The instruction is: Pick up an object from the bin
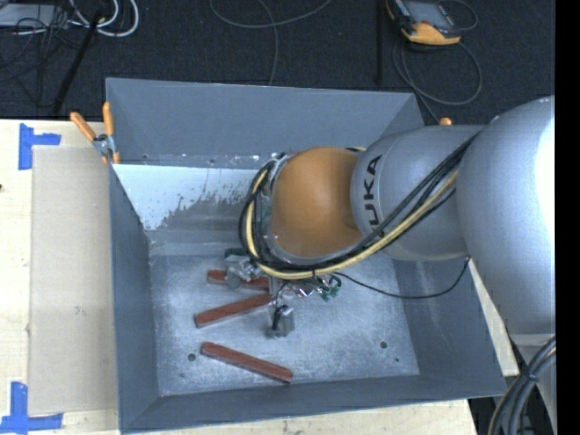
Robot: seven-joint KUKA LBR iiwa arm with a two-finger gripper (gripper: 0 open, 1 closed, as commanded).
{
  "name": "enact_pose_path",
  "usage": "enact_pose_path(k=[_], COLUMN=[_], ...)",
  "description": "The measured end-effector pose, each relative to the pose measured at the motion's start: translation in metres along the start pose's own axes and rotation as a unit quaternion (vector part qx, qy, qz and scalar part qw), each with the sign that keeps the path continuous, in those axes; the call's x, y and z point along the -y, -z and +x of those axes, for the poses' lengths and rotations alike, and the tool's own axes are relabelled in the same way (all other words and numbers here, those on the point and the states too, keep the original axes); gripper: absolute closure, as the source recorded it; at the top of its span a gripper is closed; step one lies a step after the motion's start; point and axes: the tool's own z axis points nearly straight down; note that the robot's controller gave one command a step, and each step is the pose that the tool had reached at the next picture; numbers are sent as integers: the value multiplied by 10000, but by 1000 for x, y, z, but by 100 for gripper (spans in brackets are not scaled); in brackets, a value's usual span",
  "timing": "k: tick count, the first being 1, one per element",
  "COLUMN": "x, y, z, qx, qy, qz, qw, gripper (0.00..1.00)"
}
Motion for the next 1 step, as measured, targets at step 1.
enact_pose_path(k=[1], x=[-28], y=[-4], z=[-6], qx=[-15], qy=[591], qz=[-6], qw=[9983], gripper=[0])
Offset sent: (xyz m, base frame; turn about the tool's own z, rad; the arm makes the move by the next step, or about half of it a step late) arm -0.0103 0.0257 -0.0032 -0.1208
